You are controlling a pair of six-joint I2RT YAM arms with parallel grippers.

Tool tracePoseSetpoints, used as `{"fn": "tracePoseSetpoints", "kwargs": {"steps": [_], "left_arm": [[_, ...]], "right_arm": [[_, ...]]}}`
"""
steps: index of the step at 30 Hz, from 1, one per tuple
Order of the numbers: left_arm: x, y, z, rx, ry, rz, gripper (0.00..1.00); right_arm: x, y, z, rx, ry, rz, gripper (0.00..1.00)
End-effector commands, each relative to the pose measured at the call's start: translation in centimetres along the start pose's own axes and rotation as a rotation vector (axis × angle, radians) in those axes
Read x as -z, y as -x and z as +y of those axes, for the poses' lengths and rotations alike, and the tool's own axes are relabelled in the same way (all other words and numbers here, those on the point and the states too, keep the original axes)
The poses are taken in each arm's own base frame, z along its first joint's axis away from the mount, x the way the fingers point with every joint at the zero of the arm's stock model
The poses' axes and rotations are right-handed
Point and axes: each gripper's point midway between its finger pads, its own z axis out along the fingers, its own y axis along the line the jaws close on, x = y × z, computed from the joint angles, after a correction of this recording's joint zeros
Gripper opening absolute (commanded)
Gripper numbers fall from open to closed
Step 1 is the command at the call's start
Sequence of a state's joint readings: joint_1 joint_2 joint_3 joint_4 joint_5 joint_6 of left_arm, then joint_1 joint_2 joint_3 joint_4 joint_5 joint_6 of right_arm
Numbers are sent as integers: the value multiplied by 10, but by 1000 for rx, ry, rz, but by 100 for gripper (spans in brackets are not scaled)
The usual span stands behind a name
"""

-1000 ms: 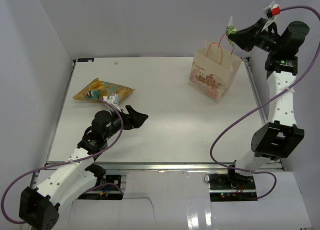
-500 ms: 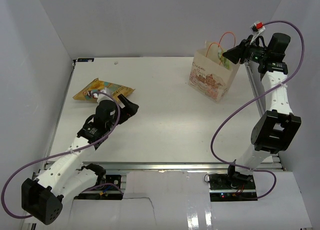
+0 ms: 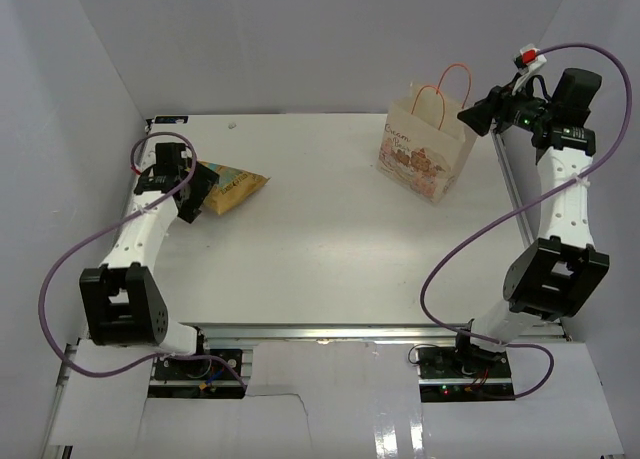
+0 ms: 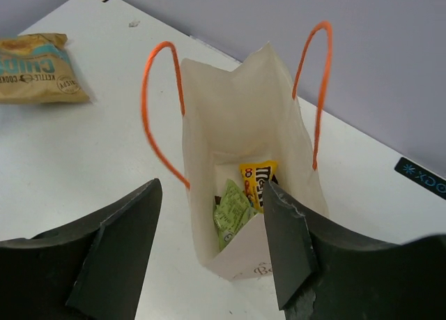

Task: Place the snacks into the paper bag

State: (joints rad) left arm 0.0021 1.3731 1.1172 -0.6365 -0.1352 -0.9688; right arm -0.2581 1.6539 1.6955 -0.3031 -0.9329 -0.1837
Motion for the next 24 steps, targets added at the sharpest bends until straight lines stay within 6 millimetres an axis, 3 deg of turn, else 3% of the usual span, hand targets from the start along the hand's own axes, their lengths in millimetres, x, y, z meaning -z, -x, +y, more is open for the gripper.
{"fn": "tracePoseSetpoints", "kwargs": {"steps": [1, 3, 4, 9, 12, 18, 24], "left_arm": [[-20, -3, 4, 22, 27, 130, 95], [-30, -8, -5, 18, -11, 170, 97], [-33, -6, -10, 18, -28, 177, 97], [-60, -18, -2, 18, 17, 237, 96], [-66, -24, -1, 15, -5, 252, 83], [-75, -36, 10, 16, -19, 257, 77], [-57, -42, -8, -49, -208, 266, 91]], "right_arm": [[28, 14, 27, 128, -13, -5, 66], [31, -4, 33, 133, -8, 21, 66], [35, -3, 39, 149, -8, 20, 67], [44, -19, 55, 179, 16, 46, 67], [47, -26, 68, 182, 55, 49, 67], [51, -31, 102, 189, 199, 28, 67], [52, -38, 131, 240, 272, 39, 67]]}}
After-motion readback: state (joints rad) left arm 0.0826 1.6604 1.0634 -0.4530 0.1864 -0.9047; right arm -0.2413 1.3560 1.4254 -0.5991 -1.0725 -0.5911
